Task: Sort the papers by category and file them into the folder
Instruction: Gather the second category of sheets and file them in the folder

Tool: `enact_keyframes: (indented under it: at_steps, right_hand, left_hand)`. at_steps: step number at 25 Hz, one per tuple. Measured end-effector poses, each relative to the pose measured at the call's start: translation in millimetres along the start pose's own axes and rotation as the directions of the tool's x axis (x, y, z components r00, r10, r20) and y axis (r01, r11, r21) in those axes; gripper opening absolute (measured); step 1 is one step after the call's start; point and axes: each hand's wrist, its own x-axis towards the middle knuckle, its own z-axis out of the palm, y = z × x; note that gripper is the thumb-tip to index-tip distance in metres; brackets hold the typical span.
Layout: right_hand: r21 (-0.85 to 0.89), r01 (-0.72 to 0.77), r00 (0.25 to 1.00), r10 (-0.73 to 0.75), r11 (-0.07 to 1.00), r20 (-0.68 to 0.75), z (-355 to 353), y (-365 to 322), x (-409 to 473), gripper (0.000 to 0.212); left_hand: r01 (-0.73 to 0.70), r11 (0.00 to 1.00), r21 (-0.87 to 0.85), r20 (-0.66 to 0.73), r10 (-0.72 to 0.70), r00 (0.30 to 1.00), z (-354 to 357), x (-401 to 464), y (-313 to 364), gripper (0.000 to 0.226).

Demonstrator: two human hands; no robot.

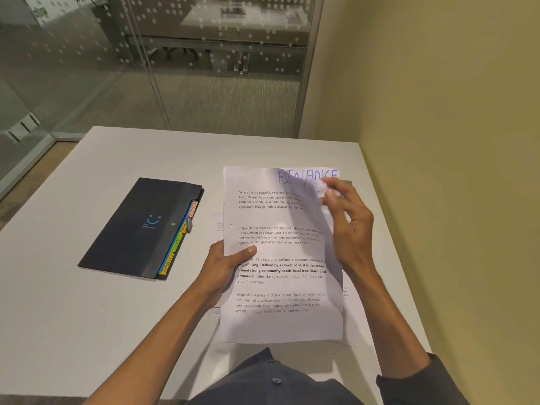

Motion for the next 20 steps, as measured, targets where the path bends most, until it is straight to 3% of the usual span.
enact_keyframes:
  at_steps: [3, 6, 8, 10, 12, 14, 16, 20]
  right_hand:
    - [0.227, -0.167, 0.984, 0.149, 0.959, 0.096, -3.2, -10.0, 2.3, 0.042]
    - [0.19, -0.214, 0.974, 0.193, 0.958, 0.119, -2.9, -13.3, 3.8, 0.016]
    - [-0.023, -0.15, 0.989, 0.149, 0.988, -0.01, -2.6, -6.9, 3.9, 0.026]
    - [-0.325, -0.131, 0.987, 0.094, 0.937, -0.127, -7.1, 2.2, 7.8, 0.056]
    - [-0.397, -0.238, 0.971, 0.204, 0.886, -0.127, -11.6, 7.3, 11.7, 0.075]
    - [-0.29, -0.273, 0.961, 0.25, 0.917, -0.116, -14.7, 13.0, 12.5, 0.051]
    - [-0.195, -0.198, 0.971, 0.164, 0.961, -0.176, -13.8, 13.9, 8.3, 0.017]
    - [-0.218, 0.013, 0.978, -0.058, 0.976, -0.203, -9.3, 10.3, -1.4, 0.008]
  left_hand:
    - [0.005, 1.0, 0.009, -0.003, -0.005, 1.0, -1.6, -0.2, -0.4, 0.02]
    - [0.002, 1.0, 0.007, 0.002, -0.002, 1.0, -1.2, -0.4, -1.4, 0.02]
    - [-0.008, 1.0, 0.008, 0.005, 0.008, 1.0, -0.5, -1.2, -1.1, 0.02]
    - [-0.011, 1.0, 0.01, 0.006, 0.011, 1.0, -0.6, -1.7, -1.5, 0.02]
    - [-0.006, 1.0, 0.007, 0.004, 0.006, 1.0, -1.4, -2.3, -2.4, 0.02]
    - [0.002, 1.0, 0.008, 0.001, -0.002, 1.0, -2.3, -2.5, -2.9, 0.02]
    - [0.003, 1.0, 0.016, 0.0, -0.003, 1.0, -2.8, -2.3, -2.9, 0.02]
    - [0.003, 1.0, 0.012, 0.006, -0.003, 1.0, -1.0, -2.0, -3.0, 0.02]
